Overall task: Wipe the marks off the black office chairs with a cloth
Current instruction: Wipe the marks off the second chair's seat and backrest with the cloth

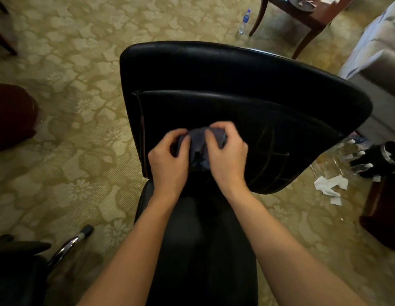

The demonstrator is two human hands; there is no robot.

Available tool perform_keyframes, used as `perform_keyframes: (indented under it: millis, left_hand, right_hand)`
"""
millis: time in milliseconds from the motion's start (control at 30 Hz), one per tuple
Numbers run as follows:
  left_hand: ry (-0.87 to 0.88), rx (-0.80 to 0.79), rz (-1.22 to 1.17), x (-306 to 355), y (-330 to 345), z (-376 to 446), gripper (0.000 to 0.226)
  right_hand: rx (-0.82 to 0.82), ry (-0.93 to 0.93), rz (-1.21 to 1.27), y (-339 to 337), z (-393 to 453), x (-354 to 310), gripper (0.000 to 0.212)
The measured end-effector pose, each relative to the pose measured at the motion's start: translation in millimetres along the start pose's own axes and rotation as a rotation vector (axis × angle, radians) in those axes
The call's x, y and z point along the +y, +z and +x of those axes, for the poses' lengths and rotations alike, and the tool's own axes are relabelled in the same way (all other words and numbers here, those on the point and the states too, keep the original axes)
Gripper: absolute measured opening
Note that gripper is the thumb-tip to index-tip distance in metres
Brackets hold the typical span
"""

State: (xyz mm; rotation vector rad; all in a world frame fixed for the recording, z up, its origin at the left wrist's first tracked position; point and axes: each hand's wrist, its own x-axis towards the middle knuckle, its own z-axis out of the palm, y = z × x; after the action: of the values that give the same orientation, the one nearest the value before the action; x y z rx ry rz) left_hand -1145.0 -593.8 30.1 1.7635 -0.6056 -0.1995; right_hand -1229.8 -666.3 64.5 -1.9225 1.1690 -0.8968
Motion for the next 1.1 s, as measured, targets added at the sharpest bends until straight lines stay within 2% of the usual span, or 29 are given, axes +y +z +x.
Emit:
perform_keyframes:
  millis: [100,233,367,433,500,633,700,933,1100]
  left_hand:
    - [0.118,0.067,-0.089,21.3,0.4,17.5,0.013]
    - [-0.016,0.049,0.053,-15.7,12.9,11.2,0.012]
    - [-0.17,-0.062,0.189,-53.2,6.4,-16.8,0.014]
    - [-0.184,-0.059,0.186,-52.9,-1.7,-18.4,0.014]
    - [-0.132,-0.013,0.124,-39.2,-12.2,-10.8,0.013]
    - [0.044,0.167,-0.049,-7.5,-33.6,13.0,0.014]
    - [0.042,0.182,-0.061,-14.5,-35.7,18.6,0.015]
    - [-0.192,0.063,0.199,-98.6,-34.3,-27.1,0.017]
    - [-0.35,-0.027,0.259,-118.3,-45.7,-58.2,0.016]
  right_hand:
    - [0.08,-0.116,0.123,-4.4,12.6,-11.5,0.011]
    - [0.044,0.04,0.066,20.8,8.1,12.8,0.006]
    - [-0.141,0.262,-0.151,44.8,-13.5,38.0,0.006]
    - [-0.208,0.297,-0.2,43.8,-13.9,34.3,0.01]
    - [-0.2,0.197,-0.135,35.4,-8.8,15.9,0.012]
    - [-0.033,-0.174,0.166,26.0,4.7,-40.6,0.011]
    - [-0.05,-0.193,0.174,40.3,4.4,-46.6,0.011]
    - [-0.16,0.194,-0.146,97.2,-47.4,24.7,0.009]
    - [-0.335,0.296,-0.238,99.0,-76.4,41.9,0.01]
